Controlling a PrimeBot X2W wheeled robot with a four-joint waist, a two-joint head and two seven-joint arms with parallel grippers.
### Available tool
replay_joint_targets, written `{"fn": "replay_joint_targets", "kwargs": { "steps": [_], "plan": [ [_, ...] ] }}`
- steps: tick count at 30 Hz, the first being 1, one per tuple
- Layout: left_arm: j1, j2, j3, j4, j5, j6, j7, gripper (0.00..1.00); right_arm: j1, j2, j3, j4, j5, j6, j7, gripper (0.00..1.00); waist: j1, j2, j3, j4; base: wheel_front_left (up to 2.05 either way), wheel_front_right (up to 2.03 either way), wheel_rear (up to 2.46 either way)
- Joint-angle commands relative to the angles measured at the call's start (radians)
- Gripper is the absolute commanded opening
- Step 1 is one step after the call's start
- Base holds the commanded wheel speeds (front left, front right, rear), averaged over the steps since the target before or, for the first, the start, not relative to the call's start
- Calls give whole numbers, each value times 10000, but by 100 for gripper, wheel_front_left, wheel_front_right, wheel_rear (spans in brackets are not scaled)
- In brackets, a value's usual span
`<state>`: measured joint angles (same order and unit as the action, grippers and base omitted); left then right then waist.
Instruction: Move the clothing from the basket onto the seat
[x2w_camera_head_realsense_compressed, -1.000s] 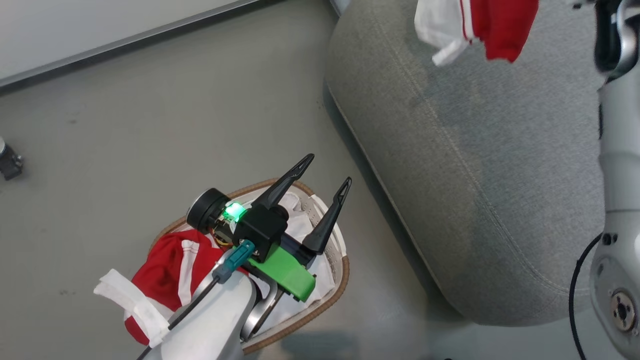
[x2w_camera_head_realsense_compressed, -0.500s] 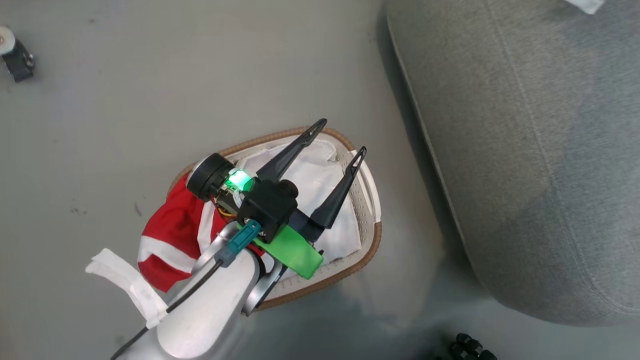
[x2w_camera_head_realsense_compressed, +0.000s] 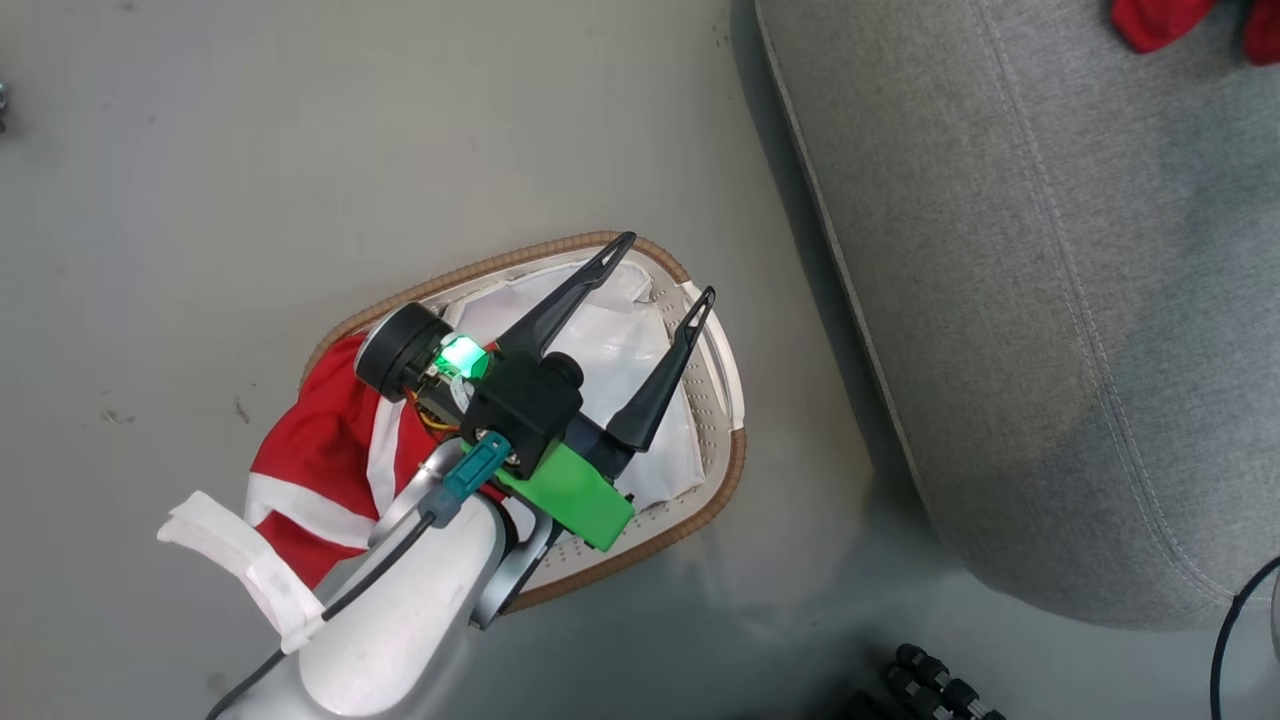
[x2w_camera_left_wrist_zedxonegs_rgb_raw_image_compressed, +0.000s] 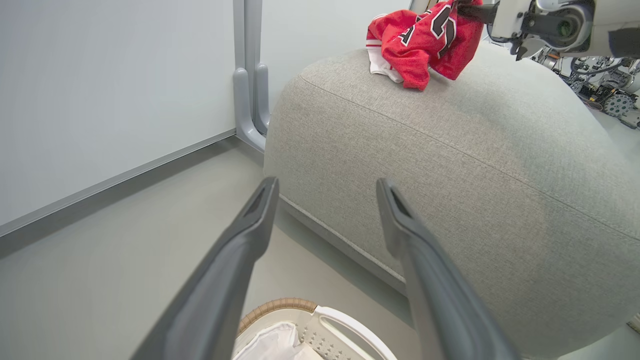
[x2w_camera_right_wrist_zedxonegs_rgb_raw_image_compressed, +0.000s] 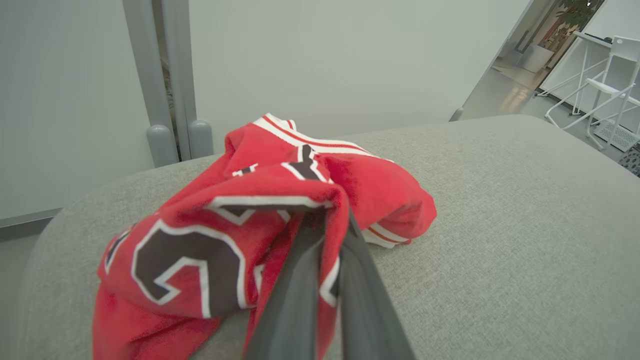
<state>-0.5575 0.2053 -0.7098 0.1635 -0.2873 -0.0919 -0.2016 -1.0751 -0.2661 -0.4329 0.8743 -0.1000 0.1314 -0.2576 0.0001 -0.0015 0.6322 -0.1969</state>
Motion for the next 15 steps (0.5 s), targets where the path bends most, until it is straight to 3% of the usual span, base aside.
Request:
{"fn": "replay_joint_targets", "kwargs": {
  "steps": [1, 3, 4, 5, 6, 7, 8, 15],
  "plan": [
    [-118, 92, 30, 27, -32, 56, 16, 100, 322, 83, -66, 89, -46, -14, -68, 0, -1, 15, -134, -54, 0, 0, 0],
    [-73, 117, 78, 74, -86, 76, -27, 100, 588, 153, -144, 81, 9, -14, -77, 0, -1, 15, -198, -43, 0, 0, 0],
    [-46, 124, 97, 105, -106, 91, -46, 100, 699, 178, -176, 8, 40, -14, -80, 7, -1, 15, -227, -33, 0, 0, 0],
    [9, 138, 117, 152, -158, 112, -80, 100, 882, 221, -202, -112, 53, -14, -81, 36, -1, 15, -285, -26, 0, 0, 0],
    [65, 148, 144, 201, -191, 127, -108, 100, 1060, 278, -218, -185, 83, -14, -81, 46, -1, 15, -351, -23, 0, 0, 0],
    [129, 151, 176, 249, -228, 154, -141, 100, 1255, 344, -225, -280, 114, -14, -83, 93, -1, 15, -425, -16, 0, 0, 0],
    [179, 153, 206, 294, -274, 171, -179, 100, 1393, 396, -222, -384, 125, -14, -82, 100, -1, 15, -495, -9, 0, 0, 0],
    [585, 112, 591, 720, -601, 343, -500, 100, 2510, 670, 351, -964, 226, -14, -85, 100, -1, 15, -1321, 100, 0, 0, 0]
  ]
}}
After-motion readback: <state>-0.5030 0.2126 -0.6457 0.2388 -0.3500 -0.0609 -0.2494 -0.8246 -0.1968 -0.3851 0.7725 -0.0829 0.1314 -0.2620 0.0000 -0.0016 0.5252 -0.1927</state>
